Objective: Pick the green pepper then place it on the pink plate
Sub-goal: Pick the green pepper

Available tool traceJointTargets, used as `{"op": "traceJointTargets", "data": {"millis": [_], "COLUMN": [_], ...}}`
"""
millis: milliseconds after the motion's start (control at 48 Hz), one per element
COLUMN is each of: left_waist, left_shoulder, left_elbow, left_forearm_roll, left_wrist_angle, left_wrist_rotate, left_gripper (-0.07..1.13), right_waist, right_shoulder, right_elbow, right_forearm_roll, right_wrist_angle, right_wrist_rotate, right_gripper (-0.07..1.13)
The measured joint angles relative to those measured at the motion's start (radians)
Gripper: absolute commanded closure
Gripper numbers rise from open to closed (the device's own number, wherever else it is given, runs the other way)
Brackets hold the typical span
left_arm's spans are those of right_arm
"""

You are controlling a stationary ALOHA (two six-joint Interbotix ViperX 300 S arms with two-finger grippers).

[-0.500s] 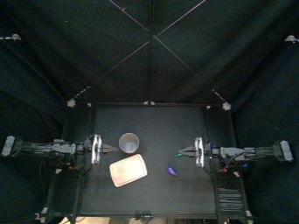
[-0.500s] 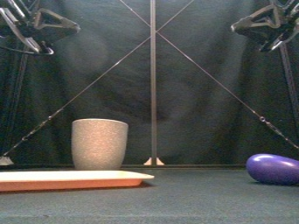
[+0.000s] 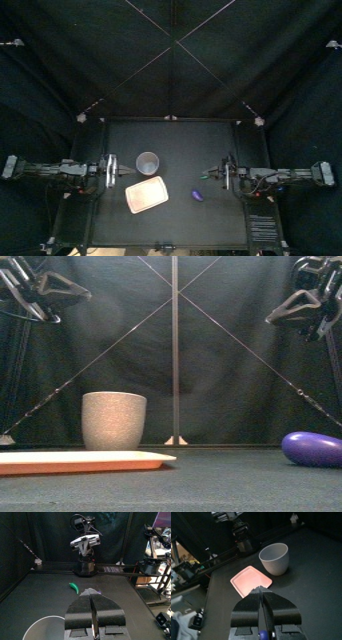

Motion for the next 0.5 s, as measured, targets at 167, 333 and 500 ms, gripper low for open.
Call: {"op": "traceJointTargets", "data": {"millis": [167,333,500], "left_waist": [0.005,0.011,0.011], "left_shoulder": [-0.002,0.0,0.0], "left_elbow": [0.002,0.003,0.02], "left_forearm_roll": [-0.006,-0.008,-0.008], "left_wrist_angle": [0.003,0.005,0.005], "left_wrist_rotate": [0.0,0.0,0.0], "left_gripper": [1.06,1.06,1.06], "right_waist": [-0.032,-0.08,-0.124], "right_shoulder": [0.0,0.0,0.009], "right_elbow": [0.0,0.005,0.04], "right_forearm_roll": [0.029,0.084,0.109], "right_wrist_angle": [0.041,0.067,0.135], "right_wrist_rotate": [0.078,0.216,0.373], "right_gripper": [0.57,0.2,0.14]}}
